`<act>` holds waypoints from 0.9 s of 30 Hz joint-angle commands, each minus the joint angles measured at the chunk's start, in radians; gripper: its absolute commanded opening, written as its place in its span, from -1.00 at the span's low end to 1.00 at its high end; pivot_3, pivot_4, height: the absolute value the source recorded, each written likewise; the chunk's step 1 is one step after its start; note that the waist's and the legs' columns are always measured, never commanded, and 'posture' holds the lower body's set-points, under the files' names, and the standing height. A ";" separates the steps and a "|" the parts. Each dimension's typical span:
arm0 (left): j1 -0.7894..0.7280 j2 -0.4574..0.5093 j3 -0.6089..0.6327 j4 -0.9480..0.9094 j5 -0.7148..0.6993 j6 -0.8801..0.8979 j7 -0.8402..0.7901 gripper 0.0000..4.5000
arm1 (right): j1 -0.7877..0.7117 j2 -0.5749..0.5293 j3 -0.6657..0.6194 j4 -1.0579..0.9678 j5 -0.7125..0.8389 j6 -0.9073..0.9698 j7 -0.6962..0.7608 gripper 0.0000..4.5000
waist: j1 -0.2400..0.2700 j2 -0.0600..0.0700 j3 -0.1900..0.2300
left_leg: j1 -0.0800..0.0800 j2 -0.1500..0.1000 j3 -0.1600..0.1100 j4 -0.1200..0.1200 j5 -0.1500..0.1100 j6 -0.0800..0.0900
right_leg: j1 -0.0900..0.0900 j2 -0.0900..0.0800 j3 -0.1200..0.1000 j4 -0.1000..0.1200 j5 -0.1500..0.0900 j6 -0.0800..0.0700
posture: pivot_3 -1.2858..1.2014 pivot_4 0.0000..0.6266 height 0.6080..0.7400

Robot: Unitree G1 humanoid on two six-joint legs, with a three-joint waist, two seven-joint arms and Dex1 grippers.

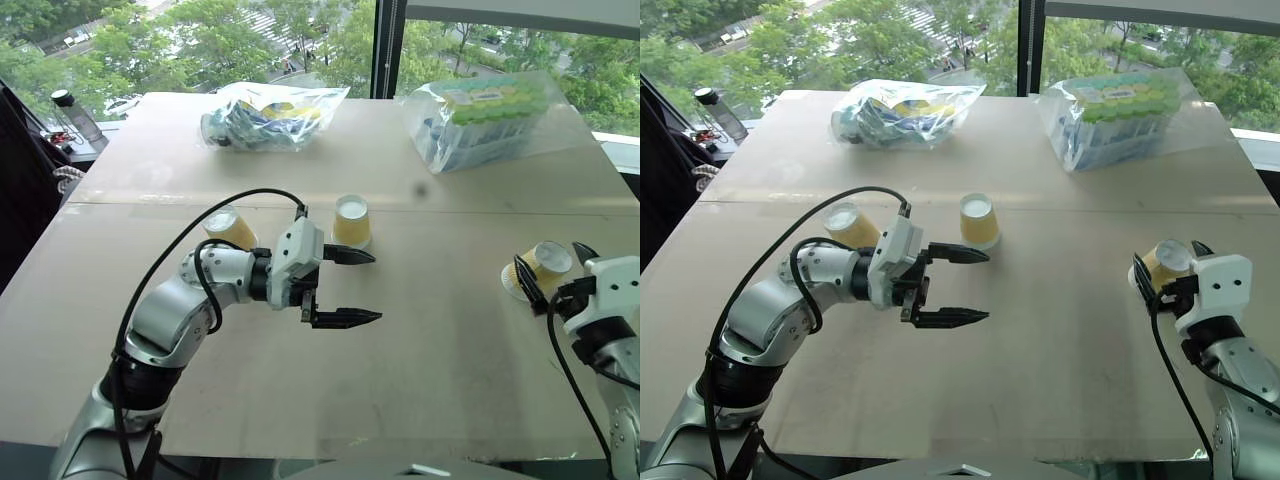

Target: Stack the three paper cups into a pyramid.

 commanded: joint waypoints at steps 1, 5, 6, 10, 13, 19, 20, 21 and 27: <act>-0.036 -0.019 -0.006 -0.008 0.004 -0.006 -0.010 1.00 | -0.006 0.029 -0.028 -0.015 0.014 -0.033 -0.050 0.99 | 0.000 0.000 0.000 | 0.000 0.000 0.000 0.000 0.000 0.000 | 0.000 0.000 0.000 0.000 0.000 0.000 | 0.03 -0.52 1.00; -0.062 -0.035 -0.005 -0.003 0.003 0.002 -0.012 1.00 | -0.046 0.069 -0.043 0.035 0.059 -0.015 -0.091 0.99 | 0.000 0.000 0.000 | 0.000 0.000 0.000 0.001 0.001 -0.001 | 0.000 0.000 0.001 0.000 0.000 0.000 | 0.03 -0.52 1.00; -0.064 -0.038 -0.001 -0.005 -0.006 0.010 -0.012 1.00 | -0.056 0.076 -0.047 0.047 0.065 -0.015 -0.102 0.99 | 0.000 0.000 0.000 | 0.000 0.000 0.001 0.001 0.001 -0.001 | 0.000 0.000 0.001 0.000 0.000 0.000 | 0.03 -0.52 1.00; -0.062 -0.034 0.012 -0.027 -0.028 0.045 -0.006 1.00 | -0.084 0.084 -0.044 0.086 0.097 -0.012 -0.108 0.99 | -0.001 0.000 0.000 | 0.000 0.000 0.000 0.001 0.001 -0.002 | 0.000 0.000 0.001 0.000 0.000 0.000 | 0.03 -0.52 1.00; -0.061 -0.037 0.022 -0.032 -0.032 0.057 0.013 1.00 | -0.087 0.076 -0.028 0.107 0.100 -0.020 -0.100 0.99 | 0.000 0.000 0.000 | 0.000 0.000 0.000 0.001 0.001 -0.001 | 0.000 0.000 0.001 0.000 0.000 0.000 | 0.03 -0.52 1.00; -0.055 -0.052 0.037 -0.035 -0.019 0.082 0.085 1.00 | -0.098 0.071 -0.019 0.141 0.114 -0.024 -0.094 0.99 | 0.000 0.000 0.000 | 0.000 0.000 0.000 0.001 0.000 0.000 | 0.000 0.000 0.002 0.000 0.000 0.000 | 0.03 -0.52 1.00; -0.056 -0.055 0.037 -0.034 -0.011 0.089 0.106 1.00 | -0.099 0.070 -0.018 0.146 0.115 -0.024 -0.092 0.99 | 0.000 0.000 0.000 | 0.000 0.000 0.000 0.001 0.000 -0.001 | 0.000 0.000 0.002 0.000 0.000 0.000 | 0.03 -0.52 1.00; -0.056 -0.055 0.035 -0.033 -0.003 0.090 0.119 1.00 | -0.100 0.067 -0.017 0.150 0.116 -0.025 -0.087 0.99 | 0.000 0.000 0.000 | 0.000 0.000 0.000 0.001 0.001 -0.001 | 0.000 0.000 0.002 0.000 0.000 0.000 | 0.03 -0.52 1.00; -0.045 -0.068 0.022 -0.020 0.071 0.081 0.217 1.00 | -0.102 0.055 0.003 0.160 0.120 -0.030 -0.060 0.16 | 0.000 0.000 0.000 | 0.000 0.000 0.000 0.001 0.001 -0.001 | 0.000 0.000 0.002 0.000 0.000 0.000 | 0.03 -0.52 1.00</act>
